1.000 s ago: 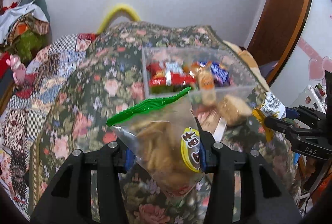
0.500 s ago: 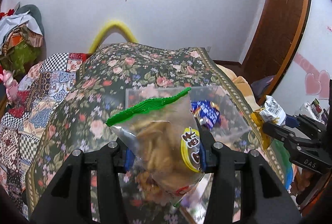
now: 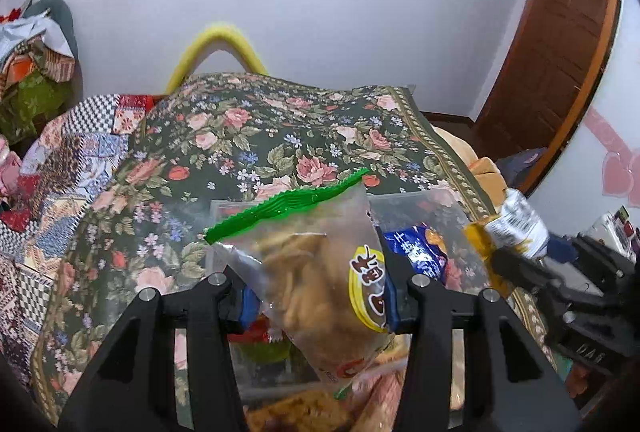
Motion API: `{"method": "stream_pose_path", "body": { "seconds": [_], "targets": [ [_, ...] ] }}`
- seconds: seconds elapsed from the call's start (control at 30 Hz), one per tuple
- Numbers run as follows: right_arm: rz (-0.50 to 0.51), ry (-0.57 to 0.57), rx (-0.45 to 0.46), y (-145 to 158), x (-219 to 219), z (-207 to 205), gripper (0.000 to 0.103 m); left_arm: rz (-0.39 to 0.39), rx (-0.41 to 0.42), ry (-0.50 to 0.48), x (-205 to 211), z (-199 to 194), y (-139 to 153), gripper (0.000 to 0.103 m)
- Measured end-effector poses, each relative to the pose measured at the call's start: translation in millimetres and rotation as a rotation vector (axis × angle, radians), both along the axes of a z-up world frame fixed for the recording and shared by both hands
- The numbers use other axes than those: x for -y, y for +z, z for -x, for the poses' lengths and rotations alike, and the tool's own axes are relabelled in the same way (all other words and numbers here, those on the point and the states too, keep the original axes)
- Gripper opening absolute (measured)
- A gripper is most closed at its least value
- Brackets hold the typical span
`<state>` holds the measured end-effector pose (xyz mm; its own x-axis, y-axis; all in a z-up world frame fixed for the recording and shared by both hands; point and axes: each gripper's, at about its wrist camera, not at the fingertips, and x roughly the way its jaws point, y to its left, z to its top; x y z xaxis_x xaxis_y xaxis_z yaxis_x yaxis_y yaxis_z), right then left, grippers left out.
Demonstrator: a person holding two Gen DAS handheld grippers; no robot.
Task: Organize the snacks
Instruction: 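Carry both bags over the clear box and open both tools to drop them, then grasp the nut-cake packet with the left tool while the right tool grasps the square bread packet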
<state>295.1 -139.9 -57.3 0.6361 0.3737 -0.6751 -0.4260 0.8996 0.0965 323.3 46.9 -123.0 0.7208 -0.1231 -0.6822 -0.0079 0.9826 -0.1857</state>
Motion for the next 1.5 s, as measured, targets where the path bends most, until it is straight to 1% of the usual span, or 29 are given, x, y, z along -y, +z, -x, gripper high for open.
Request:
{"method": "stream_pose_path", "body": {
  "seconds": [0.2, 0.37, 0.5, 0.6, 0.63, 0.7, 0.83, 0.93, 1.07, 1.2, 1.27, 1.33, 1.5],
  "targets": [
    [0.006, 0.005, -0.066, -24, -11, -27, 0.048, 0.009, -0.054, 0.027, -5, -29, -23, 0.047],
    [0.024, 0.005, -0.091, -37, -20, -44, 0.048, 0.034, -0.096, 0.035, -11, -46, -37, 0.048],
    [0.035, 0.009, -0.113, -45, -25, -52, 0.048, 0.016, -0.106, 0.043, -11, -51, -43, 0.048],
    [0.044, 0.013, -0.133, -49, -28, -55, 0.049, 0.007, -0.113, 0.047, -11, -52, -43, 0.054],
    [0.051, 0.018, -0.138, -50, -29, -55, 0.052, 0.005, -0.119, 0.05, -11, -52, -44, 0.056],
    [0.064, 0.022, -0.142, -49, -30, -53, 0.053, -0.003, -0.121, 0.049, -11, -50, -42, 0.057],
    [0.077, 0.019, -0.117, -43, -28, -45, 0.061, -0.028, -0.103, 0.04, -10, -42, -33, 0.064],
    [0.075, 0.018, -0.098, -35, -25, -37, 0.066, -0.042, -0.074, 0.026, -8, -31, -19, 0.066],
    [0.065, 0.019, -0.071, -20, -20, -26, 0.073, -0.07, -0.027, 0.007, -6, -11, 2, 0.07],
    [0.059, 0.023, -0.038, -7, -14, -9, 0.08, -0.085, -0.002, -0.017, -6, 12, 16, 0.074],
    [0.052, 0.024, -0.03, -4, -11, 0, 0.085, -0.095, -0.003, -0.026, -6, 23, 19, 0.076],
    [0.043, 0.028, -0.032, -2, -8, 10, 0.086, -0.103, -0.009, -0.037, -6, 34, 18, 0.077],
    [0.052, 0.033, -0.035, -5, -2, 30, 0.092, -0.132, -0.05, -0.061, -10, 61, 4, 0.079]
  ]
}}
